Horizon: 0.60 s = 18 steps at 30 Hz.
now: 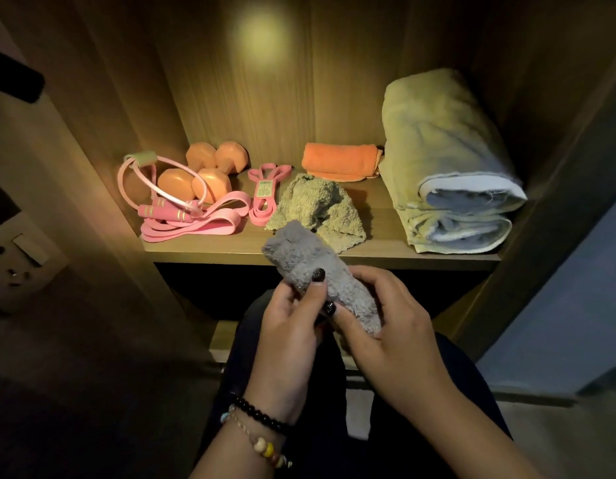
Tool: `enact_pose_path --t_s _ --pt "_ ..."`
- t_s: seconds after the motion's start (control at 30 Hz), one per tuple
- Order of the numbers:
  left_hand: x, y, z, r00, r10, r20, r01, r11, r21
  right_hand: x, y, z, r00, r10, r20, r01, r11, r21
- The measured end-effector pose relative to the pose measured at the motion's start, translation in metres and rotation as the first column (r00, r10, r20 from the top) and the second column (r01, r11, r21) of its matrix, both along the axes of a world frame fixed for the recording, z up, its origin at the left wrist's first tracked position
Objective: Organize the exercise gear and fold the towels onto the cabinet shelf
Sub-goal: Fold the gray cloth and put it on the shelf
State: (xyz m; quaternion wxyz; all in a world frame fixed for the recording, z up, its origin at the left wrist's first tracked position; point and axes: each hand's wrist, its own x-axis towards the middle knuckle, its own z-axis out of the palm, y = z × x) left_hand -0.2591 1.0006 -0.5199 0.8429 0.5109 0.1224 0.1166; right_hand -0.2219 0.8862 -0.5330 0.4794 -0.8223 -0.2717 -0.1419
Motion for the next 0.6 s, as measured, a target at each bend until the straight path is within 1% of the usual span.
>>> enact_pose_path --t_s 0.07,0.13,0.2,0.27,0.33,0.4,0.5,0.53,0.6 --pt "0.012 0.001 0.003 0.999 -0.013 0.050 0.017 0.996 -0.083 0.004 -0.003 -0.002 0.999 0.041 0.032 -0.040 0.999 -0.028" --pt "0.025 0.003 0.002 0.998 -0.020 0.065 0.028 0.991 -0.127 0.010 -0.007 -0.005 0.998 0.056 0.002 -0.056 0.998 0.009" --pt "0.043 0.007 -0.002 0.999 -0.007 0.052 0.017 0.983 -0.185 0.017 -0.007 -0.005 0.989 0.064 -0.131 -0.050 0.993 0.107" --pt "0.061 0.012 -0.005 0.999 -0.019 0.047 0.032 0.961 -0.274 0.027 -0.006 -0.004 0.955 0.095 -0.283 -0.036 0.978 0.206" --pt "0.078 0.016 -0.008 0.998 -0.048 0.035 0.057 0.945 -0.323 0.040 -0.003 -0.004 0.916 0.114 -0.386 -0.003 0.961 0.277" --pt "0.096 0.020 -0.011 0.997 -0.069 0.022 0.073 0.949 -0.306 0.054 0.002 -0.007 0.867 0.144 -0.477 0.043 0.933 0.359" --pt "0.120 0.026 -0.014 0.994 -0.112 0.013 0.112 0.971 -0.210 0.074 0.012 -0.011 0.795 0.161 -0.585 0.152 0.881 0.448" --pt "0.128 0.029 -0.015 0.991 -0.134 0.019 0.135 0.976 -0.169 0.081 0.015 -0.012 0.774 0.166 -0.612 0.183 0.866 0.466" --pt "0.143 0.037 -0.018 0.983 -0.180 0.033 0.183 0.978 -0.104 0.094 0.020 -0.011 0.737 0.173 -0.653 0.198 0.869 0.454"
